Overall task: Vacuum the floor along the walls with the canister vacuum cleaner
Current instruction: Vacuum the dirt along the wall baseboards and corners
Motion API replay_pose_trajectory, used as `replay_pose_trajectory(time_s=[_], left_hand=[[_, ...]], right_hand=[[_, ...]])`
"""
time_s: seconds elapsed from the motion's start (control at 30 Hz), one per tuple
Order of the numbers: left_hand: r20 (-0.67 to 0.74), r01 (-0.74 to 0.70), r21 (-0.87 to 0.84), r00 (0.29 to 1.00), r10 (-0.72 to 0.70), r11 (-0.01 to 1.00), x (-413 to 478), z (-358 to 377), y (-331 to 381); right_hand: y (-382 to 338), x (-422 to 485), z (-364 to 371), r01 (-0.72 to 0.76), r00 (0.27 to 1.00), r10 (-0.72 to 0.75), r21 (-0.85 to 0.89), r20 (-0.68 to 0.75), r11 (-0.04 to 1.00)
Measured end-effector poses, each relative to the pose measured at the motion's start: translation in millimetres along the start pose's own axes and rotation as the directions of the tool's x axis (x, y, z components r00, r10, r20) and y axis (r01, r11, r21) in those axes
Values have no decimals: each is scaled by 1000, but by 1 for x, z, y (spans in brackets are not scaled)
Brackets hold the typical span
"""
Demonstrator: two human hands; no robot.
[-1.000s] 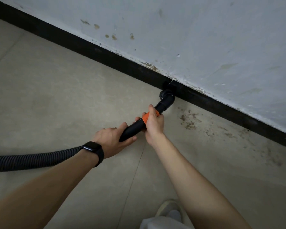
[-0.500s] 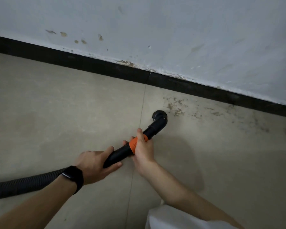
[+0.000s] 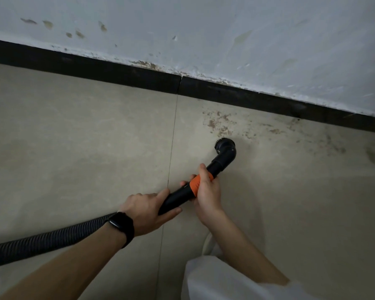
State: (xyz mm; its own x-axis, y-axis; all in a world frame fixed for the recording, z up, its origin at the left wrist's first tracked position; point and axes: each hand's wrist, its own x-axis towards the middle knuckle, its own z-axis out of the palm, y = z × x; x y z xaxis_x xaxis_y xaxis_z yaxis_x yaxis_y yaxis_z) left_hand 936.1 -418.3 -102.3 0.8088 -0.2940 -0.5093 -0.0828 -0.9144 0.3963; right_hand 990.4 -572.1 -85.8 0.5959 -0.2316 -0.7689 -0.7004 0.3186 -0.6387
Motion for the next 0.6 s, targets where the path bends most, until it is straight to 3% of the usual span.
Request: replay_pose_trajectory(time_s=[0.6], left_hand=[[-84, 101, -6, 991, -101, 995, 4, -4, -12]], right_hand=[[-7, 12, 23, 11, 996, -6, -47, 90, 999]])
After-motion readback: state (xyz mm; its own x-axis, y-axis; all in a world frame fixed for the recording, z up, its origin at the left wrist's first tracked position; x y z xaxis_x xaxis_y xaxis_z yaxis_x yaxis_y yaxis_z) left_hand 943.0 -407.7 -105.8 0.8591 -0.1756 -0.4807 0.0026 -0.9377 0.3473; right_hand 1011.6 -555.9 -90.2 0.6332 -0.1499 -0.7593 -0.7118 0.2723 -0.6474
